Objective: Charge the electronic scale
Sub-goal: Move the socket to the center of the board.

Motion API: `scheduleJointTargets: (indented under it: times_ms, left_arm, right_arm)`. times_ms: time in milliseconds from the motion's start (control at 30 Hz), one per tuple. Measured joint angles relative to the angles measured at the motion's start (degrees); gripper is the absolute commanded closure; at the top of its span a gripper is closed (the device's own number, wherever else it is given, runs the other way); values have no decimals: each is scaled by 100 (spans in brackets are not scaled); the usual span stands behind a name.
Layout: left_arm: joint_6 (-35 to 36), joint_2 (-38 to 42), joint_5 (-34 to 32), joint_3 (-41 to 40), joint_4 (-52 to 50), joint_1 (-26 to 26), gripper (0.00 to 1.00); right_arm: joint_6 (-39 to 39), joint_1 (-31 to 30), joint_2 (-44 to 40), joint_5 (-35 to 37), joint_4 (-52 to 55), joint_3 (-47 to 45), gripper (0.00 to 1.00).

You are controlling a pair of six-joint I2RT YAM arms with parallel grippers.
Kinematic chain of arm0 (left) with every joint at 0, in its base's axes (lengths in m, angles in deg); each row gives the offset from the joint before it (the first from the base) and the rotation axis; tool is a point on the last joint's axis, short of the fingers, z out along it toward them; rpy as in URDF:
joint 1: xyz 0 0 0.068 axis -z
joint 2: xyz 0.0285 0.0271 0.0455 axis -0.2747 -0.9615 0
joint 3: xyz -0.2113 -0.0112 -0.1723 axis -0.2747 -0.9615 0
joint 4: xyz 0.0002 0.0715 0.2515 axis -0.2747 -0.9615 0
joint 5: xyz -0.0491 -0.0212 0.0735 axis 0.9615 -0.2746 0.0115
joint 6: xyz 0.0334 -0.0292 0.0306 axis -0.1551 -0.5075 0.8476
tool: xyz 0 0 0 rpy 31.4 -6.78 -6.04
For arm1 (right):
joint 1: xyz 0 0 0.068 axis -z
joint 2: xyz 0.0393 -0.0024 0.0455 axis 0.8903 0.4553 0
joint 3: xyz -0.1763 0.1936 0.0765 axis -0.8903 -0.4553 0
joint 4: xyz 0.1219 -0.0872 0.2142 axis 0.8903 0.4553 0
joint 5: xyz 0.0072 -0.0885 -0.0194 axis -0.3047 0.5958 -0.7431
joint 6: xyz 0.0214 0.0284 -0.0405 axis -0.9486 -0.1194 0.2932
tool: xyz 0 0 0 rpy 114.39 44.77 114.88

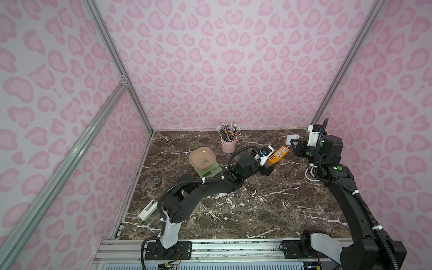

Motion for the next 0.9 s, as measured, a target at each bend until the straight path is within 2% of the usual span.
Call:
scheduleJointTargets:
  times_ms: [167,500,733,767,833,900]
  left_arm:
    - [-468,-1456,-103,1978,-1189,0,12]
    - [-957,-3757,-638,5606,-3574,26,8]
    - [-1097,-4094,-914,5866,-4197,59,13]
    - [-1126,-4105,-918,5880,-4197,55,16]
    - [-1167,-4124,-933,5897,-4186,31,28]
    - [-1196,-4140,-931,5899,-4153,-7,34]
  right_arm:
    - [2,164,162,352,105,46,96]
    - [24,350,337,417,151,39,96]
    - [46,400,501,420,144,24,96]
    - [46,402,511,417,116,2,96]
    - [44,404,540,409,105,-11,96]
    - [42,404,553,396,74,-35,96]
